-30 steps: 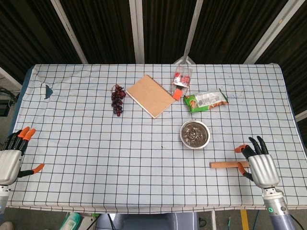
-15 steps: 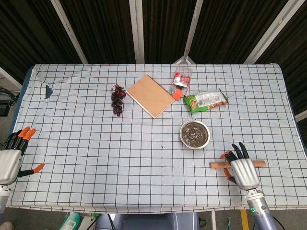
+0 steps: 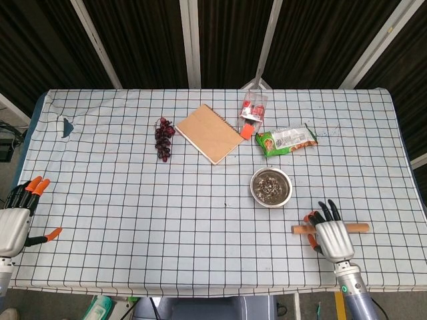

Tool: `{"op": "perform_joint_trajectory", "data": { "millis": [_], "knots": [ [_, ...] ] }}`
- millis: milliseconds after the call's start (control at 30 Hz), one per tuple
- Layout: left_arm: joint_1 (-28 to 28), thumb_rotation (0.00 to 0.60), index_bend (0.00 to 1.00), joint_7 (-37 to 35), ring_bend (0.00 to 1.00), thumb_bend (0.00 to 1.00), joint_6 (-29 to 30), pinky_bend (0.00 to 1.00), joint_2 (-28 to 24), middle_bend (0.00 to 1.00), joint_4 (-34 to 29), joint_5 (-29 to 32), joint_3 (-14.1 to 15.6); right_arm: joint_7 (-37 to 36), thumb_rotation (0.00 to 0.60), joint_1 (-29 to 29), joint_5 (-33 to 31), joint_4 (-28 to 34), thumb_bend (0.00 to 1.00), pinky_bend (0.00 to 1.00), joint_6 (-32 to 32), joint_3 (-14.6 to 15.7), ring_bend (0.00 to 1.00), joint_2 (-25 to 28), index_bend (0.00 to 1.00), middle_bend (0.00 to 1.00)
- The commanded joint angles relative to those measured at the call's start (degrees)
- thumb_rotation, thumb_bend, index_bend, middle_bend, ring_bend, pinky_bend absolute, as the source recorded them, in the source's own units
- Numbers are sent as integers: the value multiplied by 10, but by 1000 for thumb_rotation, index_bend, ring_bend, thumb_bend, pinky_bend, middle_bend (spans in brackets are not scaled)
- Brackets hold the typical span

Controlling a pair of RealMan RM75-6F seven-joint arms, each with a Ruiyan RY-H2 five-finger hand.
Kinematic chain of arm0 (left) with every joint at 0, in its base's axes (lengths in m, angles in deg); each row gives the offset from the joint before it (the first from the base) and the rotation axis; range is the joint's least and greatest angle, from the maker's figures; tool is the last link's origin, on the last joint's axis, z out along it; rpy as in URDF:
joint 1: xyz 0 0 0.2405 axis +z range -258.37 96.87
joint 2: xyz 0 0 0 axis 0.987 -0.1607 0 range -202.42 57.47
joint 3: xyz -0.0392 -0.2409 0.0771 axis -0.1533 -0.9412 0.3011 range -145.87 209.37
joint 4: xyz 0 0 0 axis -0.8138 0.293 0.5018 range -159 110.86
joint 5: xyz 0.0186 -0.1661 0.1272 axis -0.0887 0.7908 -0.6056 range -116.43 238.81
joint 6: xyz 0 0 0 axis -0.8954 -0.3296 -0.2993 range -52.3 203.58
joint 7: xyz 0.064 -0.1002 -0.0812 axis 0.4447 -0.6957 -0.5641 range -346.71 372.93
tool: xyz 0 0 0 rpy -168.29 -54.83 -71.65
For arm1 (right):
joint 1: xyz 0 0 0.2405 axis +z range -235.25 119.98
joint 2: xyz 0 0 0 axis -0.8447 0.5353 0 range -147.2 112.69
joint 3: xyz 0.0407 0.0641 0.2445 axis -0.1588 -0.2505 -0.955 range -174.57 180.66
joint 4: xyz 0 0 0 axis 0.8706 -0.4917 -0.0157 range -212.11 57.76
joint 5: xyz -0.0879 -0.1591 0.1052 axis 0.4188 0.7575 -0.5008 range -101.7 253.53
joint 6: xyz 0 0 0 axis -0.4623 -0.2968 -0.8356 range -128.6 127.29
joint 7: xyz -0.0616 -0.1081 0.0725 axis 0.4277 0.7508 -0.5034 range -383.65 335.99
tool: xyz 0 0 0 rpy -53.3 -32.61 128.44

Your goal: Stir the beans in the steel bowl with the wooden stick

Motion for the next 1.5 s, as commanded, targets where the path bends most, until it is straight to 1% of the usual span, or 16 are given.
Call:
{"op": "perform_joint_trajectory", "data": {
  "millis": [33, 500, 800, 867, 1133, 1500],
  "knots": [
    [0, 600, 0, 0, 0, 50, -1, 0, 0, 0, 0, 1, 0, 2, 600, 1, 1, -7, 391, 0, -1, 2, 124, -6, 406, 370],
    [-1, 600, 0, -7, 0, 50, 2, 0, 1, 0, 4, 3, -5, 1, 600, 8, -5, -23, 390, 0, -5, -3, 138, -36, 406, 373],
    [-2, 600, 0, -6, 0, 50, 2, 0, 1, 0, 4, 3, -5, -5, 600, 9, -12, -40, 390, 0, -10, -2, 159, -47, 407, 401],
    [-1, 600, 0, -6, 0, 50, 2, 0, 1, 0, 4, 3, -4, -7, 600, 9, -13, -41, 390, 0, -11, -1, 167, -47, 419, 412],
    [-1, 600, 0, -6, 0, 50, 2, 0, 1, 0, 3, 3, -4, -7, 600, 9, -11, -41, 390, 0, -9, 0, 232, -47, 523, 490],
    [-1, 600, 0, -6, 0, 50, 2, 0, 1, 0, 3, 3, -4, -12, 600, 10, -17, -42, 390, 0, -12, -1, 247, -47, 575, 524]
  ]
}}
